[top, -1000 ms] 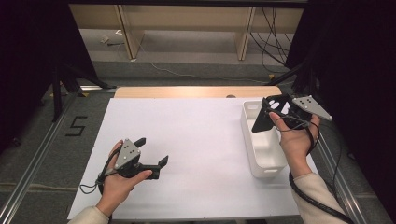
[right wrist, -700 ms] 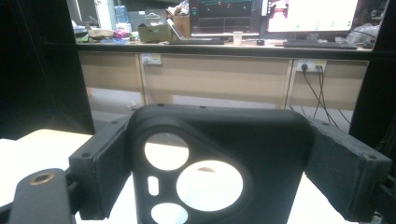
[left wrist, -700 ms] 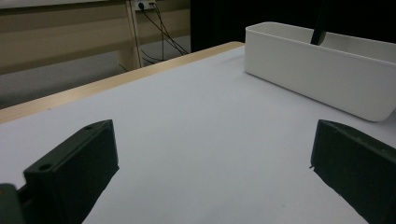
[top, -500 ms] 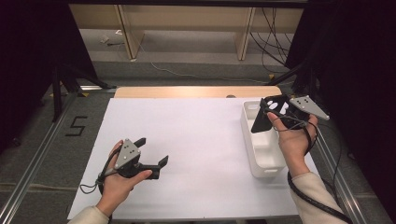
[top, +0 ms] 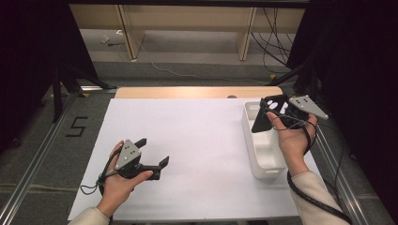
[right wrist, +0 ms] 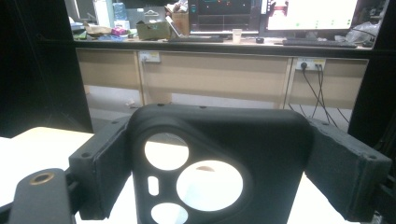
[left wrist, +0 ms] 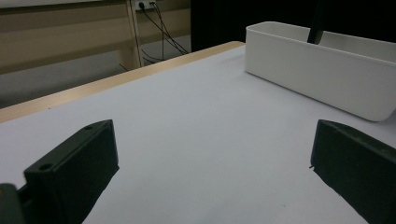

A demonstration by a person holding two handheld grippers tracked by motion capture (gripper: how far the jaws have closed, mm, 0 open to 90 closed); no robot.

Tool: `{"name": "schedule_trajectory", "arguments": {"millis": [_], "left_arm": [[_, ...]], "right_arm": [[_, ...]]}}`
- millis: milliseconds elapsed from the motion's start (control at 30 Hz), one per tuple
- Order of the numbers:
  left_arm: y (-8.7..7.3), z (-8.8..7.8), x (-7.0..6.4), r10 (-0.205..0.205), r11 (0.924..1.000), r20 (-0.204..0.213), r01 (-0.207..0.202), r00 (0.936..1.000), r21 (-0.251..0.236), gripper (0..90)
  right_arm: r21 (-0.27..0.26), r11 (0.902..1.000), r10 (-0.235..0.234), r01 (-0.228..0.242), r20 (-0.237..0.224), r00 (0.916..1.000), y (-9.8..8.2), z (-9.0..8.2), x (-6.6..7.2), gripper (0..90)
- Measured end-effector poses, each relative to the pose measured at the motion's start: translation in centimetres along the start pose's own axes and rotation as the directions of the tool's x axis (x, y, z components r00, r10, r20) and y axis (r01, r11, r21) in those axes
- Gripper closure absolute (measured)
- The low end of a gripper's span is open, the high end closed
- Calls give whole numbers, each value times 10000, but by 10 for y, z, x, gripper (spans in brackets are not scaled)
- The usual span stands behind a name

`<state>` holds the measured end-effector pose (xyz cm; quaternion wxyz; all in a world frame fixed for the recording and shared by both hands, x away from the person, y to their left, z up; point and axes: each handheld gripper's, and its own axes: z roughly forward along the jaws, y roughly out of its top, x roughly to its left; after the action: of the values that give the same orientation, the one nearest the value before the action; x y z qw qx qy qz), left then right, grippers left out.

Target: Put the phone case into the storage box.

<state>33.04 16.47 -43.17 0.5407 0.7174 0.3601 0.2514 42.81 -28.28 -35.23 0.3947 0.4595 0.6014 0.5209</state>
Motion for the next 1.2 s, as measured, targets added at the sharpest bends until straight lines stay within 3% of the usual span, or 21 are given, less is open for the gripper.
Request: {"name": "schedule_trajectory", "arguments": {"millis": [1200], "left_arm": [[-1,1,0,3,10000,8,-3,10000,52,6]], "right_arm": [[286,9996,-59,57,86,9999,-7,13,-2,150]]}}
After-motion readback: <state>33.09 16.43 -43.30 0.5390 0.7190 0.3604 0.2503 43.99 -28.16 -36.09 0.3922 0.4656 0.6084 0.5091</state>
